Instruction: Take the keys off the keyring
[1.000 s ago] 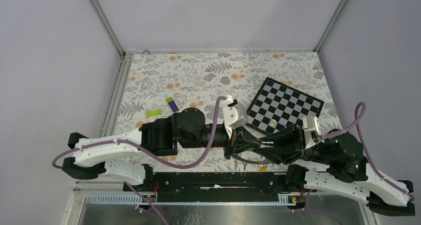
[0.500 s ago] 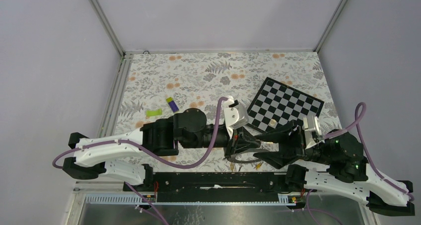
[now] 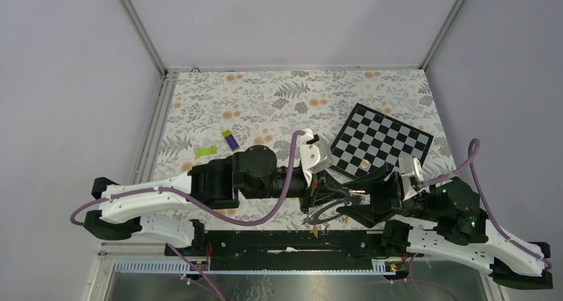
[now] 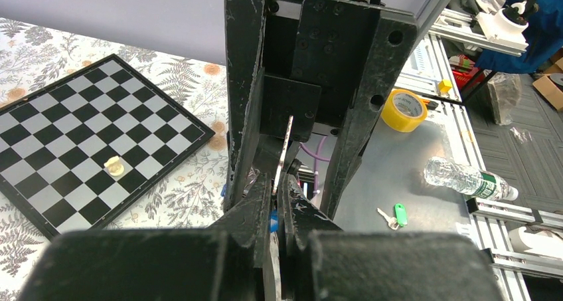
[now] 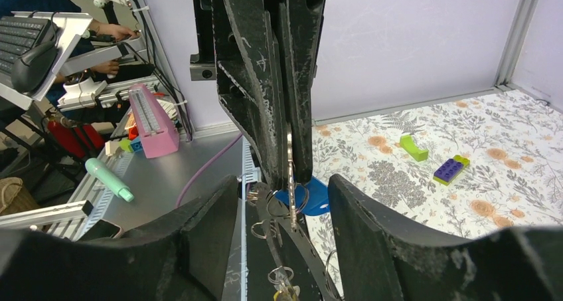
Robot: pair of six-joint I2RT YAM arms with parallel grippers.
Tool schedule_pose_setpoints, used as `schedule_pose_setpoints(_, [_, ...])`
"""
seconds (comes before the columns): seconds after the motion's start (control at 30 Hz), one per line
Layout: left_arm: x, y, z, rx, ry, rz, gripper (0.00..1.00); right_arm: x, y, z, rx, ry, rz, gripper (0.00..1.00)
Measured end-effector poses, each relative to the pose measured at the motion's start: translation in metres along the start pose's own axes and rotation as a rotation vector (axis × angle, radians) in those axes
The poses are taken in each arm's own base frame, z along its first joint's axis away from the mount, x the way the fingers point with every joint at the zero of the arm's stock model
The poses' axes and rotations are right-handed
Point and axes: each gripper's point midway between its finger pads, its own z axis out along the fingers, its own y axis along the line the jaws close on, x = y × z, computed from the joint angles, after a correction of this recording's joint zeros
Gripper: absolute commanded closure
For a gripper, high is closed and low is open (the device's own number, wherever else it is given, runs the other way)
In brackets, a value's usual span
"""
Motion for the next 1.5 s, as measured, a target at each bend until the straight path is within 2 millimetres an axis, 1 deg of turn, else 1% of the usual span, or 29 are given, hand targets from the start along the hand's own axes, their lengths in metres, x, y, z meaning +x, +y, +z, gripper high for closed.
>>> schedule_pose_setpoints(0.3, [-0.0006,-0.0004,-0.0008,0.001,-0.001,-0.003,1.00,0.0064,-0.0007,0.0001,0.002,0.014,0.010,0.56])
schedule_pose_setpoints(0.5, [-0.0038,-0.0014,-0.0038,0.004,-0.011,-0.003,0.99,0.0067,-0.0004,0.0000,0.000,0.014,0.013,0.61])
schedule_pose_setpoints(0.6, [-0.0048,-0.0023,-0.0042,0.008,-0.014,-0.003,0.99,0.0066,0.0003,-0.0001,-0.003,0.014,0.015,0.62])
schedule_pose_setpoints(0.67, [-0.0050,-0.0024,-0.0042,0.008,-0.015,-0.004,0.99,0.0066,0.0005,-0.0001,-0.004,0.014,0.016,0.62])
schedule_pose_setpoints(0.73, [-0.0052,-0.0026,-0.0042,0.009,-0.016,-0.006,0.99,0.0062,0.0006,0.0000,-0.005,0.012,0.016,0.59])
schedule_pose_setpoints(0.83, [-0.0059,-0.0030,-0.0041,0.010,-0.018,-0.010,0.99,0.0049,0.0008,0.0003,-0.006,0.006,0.014,0.51])
schedule_pose_setpoints(0.9, [-0.0059,-0.0030,-0.0041,0.010,-0.018,-0.010,0.99,0.0047,0.0008,0.0004,-0.006,0.005,0.016,0.49])
schedule_pose_setpoints(1.07, [-0.0059,-0.0030,-0.0041,0.010,-0.018,-0.010,0.99,0.0050,0.0005,0.0011,-0.006,0.002,0.014,0.48])
schedule_pose_setpoints(1.27, [-0.0062,-0.0034,-0.0040,0.012,-0.019,-0.010,0.99,0.0057,0.0003,0.0016,-0.006,0.001,0.015,0.63])
schedule_pose_setpoints(1.43, [-0.0050,-0.0031,-0.0033,0.013,-0.020,-0.010,0.99,0.0044,0.0008,0.0019,-0.009,-0.004,0.015,0.72])
schedule_pose_setpoints(1.5, [-0.0036,-0.0028,-0.0028,0.012,-0.019,-0.011,0.99,0.0045,0.0009,0.0018,-0.009,-0.004,0.016,0.74])
